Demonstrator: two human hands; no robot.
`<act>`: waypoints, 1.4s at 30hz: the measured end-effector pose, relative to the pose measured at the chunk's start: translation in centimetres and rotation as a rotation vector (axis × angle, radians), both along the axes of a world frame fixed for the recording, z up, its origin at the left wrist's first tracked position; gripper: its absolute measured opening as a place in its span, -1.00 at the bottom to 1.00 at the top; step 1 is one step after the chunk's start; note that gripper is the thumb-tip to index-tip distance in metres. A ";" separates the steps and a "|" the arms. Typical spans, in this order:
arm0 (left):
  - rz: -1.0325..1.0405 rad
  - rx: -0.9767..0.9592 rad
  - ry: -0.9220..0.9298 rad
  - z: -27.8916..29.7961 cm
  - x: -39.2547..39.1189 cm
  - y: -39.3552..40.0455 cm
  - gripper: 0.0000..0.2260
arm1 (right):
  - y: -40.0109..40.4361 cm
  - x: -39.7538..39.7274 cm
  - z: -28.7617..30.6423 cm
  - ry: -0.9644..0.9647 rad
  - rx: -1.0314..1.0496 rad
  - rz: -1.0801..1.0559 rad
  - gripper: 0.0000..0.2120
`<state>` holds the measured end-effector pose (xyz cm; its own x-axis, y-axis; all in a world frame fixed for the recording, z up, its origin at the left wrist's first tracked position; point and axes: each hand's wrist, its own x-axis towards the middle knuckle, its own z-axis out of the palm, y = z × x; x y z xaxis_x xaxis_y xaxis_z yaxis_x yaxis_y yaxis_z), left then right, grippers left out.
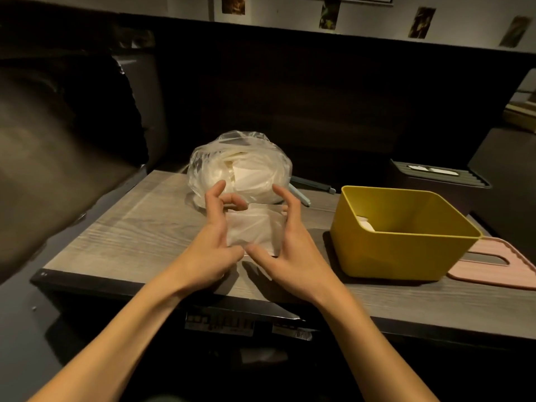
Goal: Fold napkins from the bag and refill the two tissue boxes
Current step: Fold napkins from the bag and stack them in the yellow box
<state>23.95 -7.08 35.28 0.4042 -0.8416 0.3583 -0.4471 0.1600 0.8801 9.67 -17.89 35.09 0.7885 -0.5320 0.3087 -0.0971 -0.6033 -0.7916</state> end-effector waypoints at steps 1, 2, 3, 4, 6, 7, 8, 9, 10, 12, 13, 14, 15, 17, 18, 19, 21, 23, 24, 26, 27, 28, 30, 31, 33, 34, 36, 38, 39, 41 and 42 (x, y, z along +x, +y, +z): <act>0.019 -0.027 0.010 -0.1 0.1 0.0 -0.16 | -0.1 0.0 -0.1 -0.004 -0.016 -0.020 -0.14; 0.038 -0.050 0.013 -0.2 0.3 0.0 -0.18 | -0.2 -0.1 -0.2 -0.025 -0.015 -0.053 -0.18; 0.061 -0.066 0.000 -0.2 0.4 0.0 -0.20 | -0.4 -0.1 -0.3 -0.044 -0.011 -0.088 -0.23; 0.081 -0.084 -0.016 -0.1 0.4 0.0 -0.22 | -0.5 -0.1 -0.3 -0.047 -0.014 -0.113 -0.29; 0.108 -0.125 -0.007 0.0 0.5 0.1 -0.25 | -0.5 -0.1 -0.1 -0.036 -0.041 -0.140 -0.36; 0.116 -0.130 0.012 0.1 0.5 0.1 -0.25 | -0.5 -0.1 0.0 -0.049 -0.048 -0.148 -0.37; 0.119 -0.115 0.019 0.0 0.7 0.1 -0.24 | -0.5 -0.2 0.0 -0.065 -0.044 -0.149 -0.36; 0.113 -0.073 0.012 0.0 0.8 0.1 -0.22 | -0.5 -0.3 0.0 -0.062 -0.039 -0.144 -0.35; 0.097 -0.011 -0.009 -0.2 0.9 0.0 -0.18 | -0.6 -0.3 -0.1 -0.034 -0.034 -0.129 -0.31; 0.074 0.106 -0.038 -0.5 1.0 -0.2 -0.12 | -0.7 -0.3 -0.3 0.047 -0.025 -0.106 -0.17; 0.071 0.135 -0.044 -0.5 0.9 -0.3 -0.11 | -0.7 -0.2 -0.5 0.076 -0.026 -0.106 -0.12; 0.074 0.148 -0.047 -0.5 0.8 -0.4 -0.12 | -0.7 -0.1 -0.6 0.091 -0.027 -0.109 -0.08; 0.079 0.143 -0.043 -0.4 0.7 -0.4 -0.15 | -0.7 -0.1 -0.7 0.102 -0.027 -0.114 -0.05; 0.110 0.090 -0.007 -0.2 0.4 -0.3 -0.27 | -0.7 0.0 -0.4 0.098 -0.018 -0.132 -0.08; 0.127 0.058 0.007 -0.1 0.3 -0.3 -0.33 | -0.7 0.0 -0.3 0.071 -0.008 -0.138 -0.13; 0.136 0.041 0.012 0.0 0.2 -0.2 -0.36 | -0.7 0.0 -0.2 0.038 0.008 -0.142 -0.19; 0.111 0.055 0.013 0.0 0.3 -0.3 -0.30 | -0.8 0.1 -0.2 0.017 0.029 -0.128 -0.24; 0.073 0.090 0.014 -0.2 0.7 -0.4 -0.19 | -0.8 0.3 -0.3 0.060 0.025 -0.112 -0.22; 0.070 0.097 0.011 -0.3 0.8 -0.5 -0.16 | -0.8 0.4 -0.5 0.062 0.027 -0.110 -0.20; 0.082 0.090 -0.016 -0.5 1.0 -0.7 -0.16 | -0.8 0.2 -0.6 -0.004 0.046 -0.114 -0.17; 0.086 0.089 -0.028 -0.6 1.0 -0.7 -0.16 | -0.9 0.1 -0.6 -0.036 0.058 -0.117 -0.17; 0.089 0.092 -0.032 -0.6 1.0 -0.7 -0.15 | -1.0 0.0 -0.7 -0.054 0.066 -0.121 -0.16; 0.101 0.093 -0.029 -0.7 1.0 -0.8 -0.16 | -1.2 -0.3 -0.9 -0.059 0.078 -0.131 -0.17; 0.117 0.090 -0.026 -0.7 1.0 -0.8 -0.18 | -1.4 -0.4 -0.9 -0.057 0.085 -0.139 -0.19; 0.156 0.088 -0.026 -0.7 1.1 -0.8 -0.25 | -1.4 -0.6 -0.8 -0.053 0.082 -0.167 -0.29; 0.169 0.090 -0.026 -0.9 1.2 -0.8 -0.28 | -1.4 -0.6 -0.8 -0.055 0.065 -0.192 -0.37; 0.196 0.091 -0.007 -1.1 1.4 -0.8 -0.32 | -1.4 -0.5 -0.7 -0.066 0.018 -0.246 -0.54; 0.227 0.101 0.016 -1.1 1.4 -0.8 -0.36 | -1.1 -0.5 -0.5 -0.069 -0.055 -0.272 -0.67; 0.238 0.105 0.024 -0.9 1.3 -0.7 -0.38 | -0.9 -0.5 -0.2 -0.066 -0.093 -0.277 -0.71; 0.256 0.100 0.063 -0.4 1.2 -0.6 -0.41 | -0.3 -0.6 0.5 -0.045 -0.154 -0.280 -0.75; 0.260 0.092 0.093 -0.1 1.2 -0.5 -0.42 | 0.1 -0.7 1.0 -0.027 -0.191 -0.278 -0.75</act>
<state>25.13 -7.56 35.21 0.6386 -0.7323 0.2367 -0.3791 -0.0317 0.9248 8.99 -17.84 36.06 0.6115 -0.6560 0.4425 -0.2592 -0.6944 -0.6713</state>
